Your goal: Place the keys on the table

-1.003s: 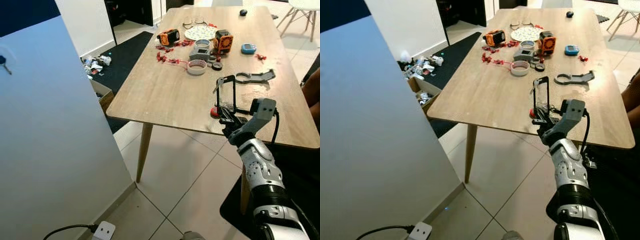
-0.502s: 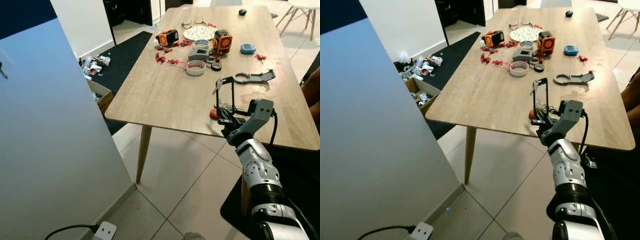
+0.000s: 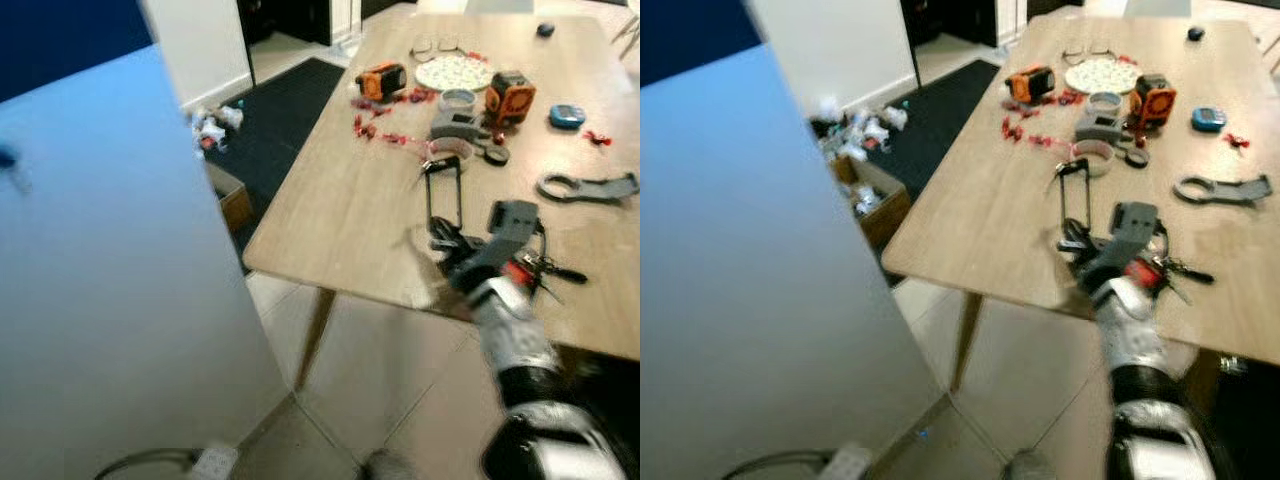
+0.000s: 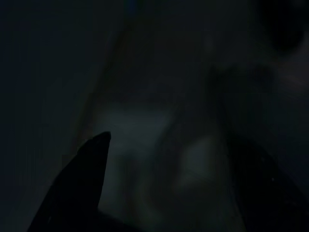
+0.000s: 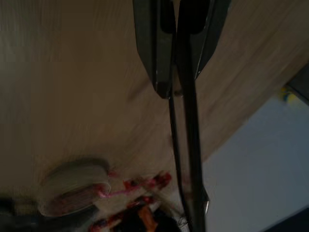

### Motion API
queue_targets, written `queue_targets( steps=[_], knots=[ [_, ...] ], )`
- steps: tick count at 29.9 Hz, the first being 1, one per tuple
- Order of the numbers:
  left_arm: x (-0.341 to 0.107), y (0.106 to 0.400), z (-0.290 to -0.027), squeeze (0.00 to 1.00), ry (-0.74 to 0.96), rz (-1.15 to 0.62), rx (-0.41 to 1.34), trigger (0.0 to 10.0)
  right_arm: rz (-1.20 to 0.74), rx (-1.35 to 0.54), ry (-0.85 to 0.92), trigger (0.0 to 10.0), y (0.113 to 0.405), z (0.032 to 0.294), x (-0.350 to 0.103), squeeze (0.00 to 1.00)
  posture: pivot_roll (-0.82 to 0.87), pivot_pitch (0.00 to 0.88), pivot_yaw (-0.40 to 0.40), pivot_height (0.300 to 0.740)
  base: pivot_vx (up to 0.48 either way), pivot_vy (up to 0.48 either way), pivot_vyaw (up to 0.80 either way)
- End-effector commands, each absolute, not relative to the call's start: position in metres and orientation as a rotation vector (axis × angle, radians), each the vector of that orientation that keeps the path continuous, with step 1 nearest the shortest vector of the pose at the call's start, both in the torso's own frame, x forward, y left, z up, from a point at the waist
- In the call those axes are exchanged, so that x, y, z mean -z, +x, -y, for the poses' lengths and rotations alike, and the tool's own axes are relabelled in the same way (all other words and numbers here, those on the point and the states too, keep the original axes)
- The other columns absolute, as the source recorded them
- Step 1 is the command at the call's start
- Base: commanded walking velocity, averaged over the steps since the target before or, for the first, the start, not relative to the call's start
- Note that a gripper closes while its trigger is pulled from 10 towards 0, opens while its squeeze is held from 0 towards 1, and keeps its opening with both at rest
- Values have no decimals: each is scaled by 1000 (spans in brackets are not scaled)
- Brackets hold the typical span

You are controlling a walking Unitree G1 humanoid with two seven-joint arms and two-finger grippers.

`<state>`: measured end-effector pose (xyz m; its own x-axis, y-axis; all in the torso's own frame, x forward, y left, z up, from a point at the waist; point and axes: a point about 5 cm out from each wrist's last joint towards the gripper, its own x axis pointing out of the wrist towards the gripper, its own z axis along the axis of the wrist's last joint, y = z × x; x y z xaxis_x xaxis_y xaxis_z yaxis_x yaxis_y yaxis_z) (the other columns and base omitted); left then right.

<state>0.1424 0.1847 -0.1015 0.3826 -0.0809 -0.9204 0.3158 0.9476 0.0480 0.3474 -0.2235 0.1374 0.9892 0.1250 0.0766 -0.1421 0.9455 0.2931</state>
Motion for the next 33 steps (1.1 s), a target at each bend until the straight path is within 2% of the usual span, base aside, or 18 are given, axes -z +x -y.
queue_targets(
  steps=[1,9,19,21,28,33],
  knots=[
    [109,118,-191,0,216,-1231,235,10000,58,-162,307,10000,349,213,-136,0,-147,67,135,740,0,0,0],
    [109,118,-191,0,215,-1233,234,10000,-23,-137,285,10000,349,214,-125,0,-147,69,135,740,0,0,0],
    [109,118,-191,0,219,-1235,244,10000,27,-130,440,10000,344,220,-127,0,-151,77,139,740,0,0,0],
    [109,118,-191,0,220,-1235,246,10000,27,-116,446,10000,343,222,-127,63,-151,77,139,740,0,0,0],
    [109,118,-192,0,229,-1235,252,10000,31,81,517,10000,340,248,-122,63,-152,79,139,740,0,0,0],
    [109,118,-192,0,230,-1233,253,10000,-10,19,593,10000,332,241,-112,59,-153,73,137,740,0,0,0]
  ],
)
